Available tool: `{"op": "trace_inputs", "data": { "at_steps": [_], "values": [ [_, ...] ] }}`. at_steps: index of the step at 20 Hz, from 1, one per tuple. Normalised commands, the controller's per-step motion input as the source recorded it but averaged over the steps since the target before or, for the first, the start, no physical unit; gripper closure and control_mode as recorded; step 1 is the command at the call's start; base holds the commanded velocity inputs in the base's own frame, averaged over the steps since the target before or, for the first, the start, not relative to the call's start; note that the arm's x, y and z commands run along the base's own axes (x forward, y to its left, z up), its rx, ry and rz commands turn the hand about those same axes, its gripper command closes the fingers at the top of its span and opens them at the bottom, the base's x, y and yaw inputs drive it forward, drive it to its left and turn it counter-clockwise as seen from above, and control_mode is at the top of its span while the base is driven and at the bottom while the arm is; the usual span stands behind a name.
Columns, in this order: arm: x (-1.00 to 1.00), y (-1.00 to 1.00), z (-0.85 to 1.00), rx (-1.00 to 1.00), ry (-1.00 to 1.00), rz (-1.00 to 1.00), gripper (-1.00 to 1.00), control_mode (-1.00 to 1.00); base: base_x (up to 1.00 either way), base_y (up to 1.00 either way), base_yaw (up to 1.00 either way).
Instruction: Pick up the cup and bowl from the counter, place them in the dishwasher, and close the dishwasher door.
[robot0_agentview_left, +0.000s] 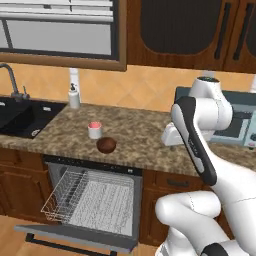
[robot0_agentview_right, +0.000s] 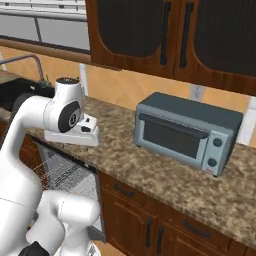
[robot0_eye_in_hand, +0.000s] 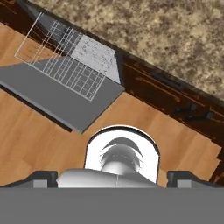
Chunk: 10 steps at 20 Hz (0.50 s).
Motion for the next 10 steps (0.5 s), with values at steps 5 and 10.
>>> {"op": "trace_inputs", "data": {
  "at_steps": [5, 10],
  "values": [
    [0.0, 0.0, 0.0, 0.0, 0.0, 0.0, -1.0, 1.0, 0.25, -0.8, 0.66],
    [0.0, 0.0, 0.0, 0.0, 0.0, 0.0, -1.0, 1.0, 0.59, -0.47, 0.43]
  ]
}}
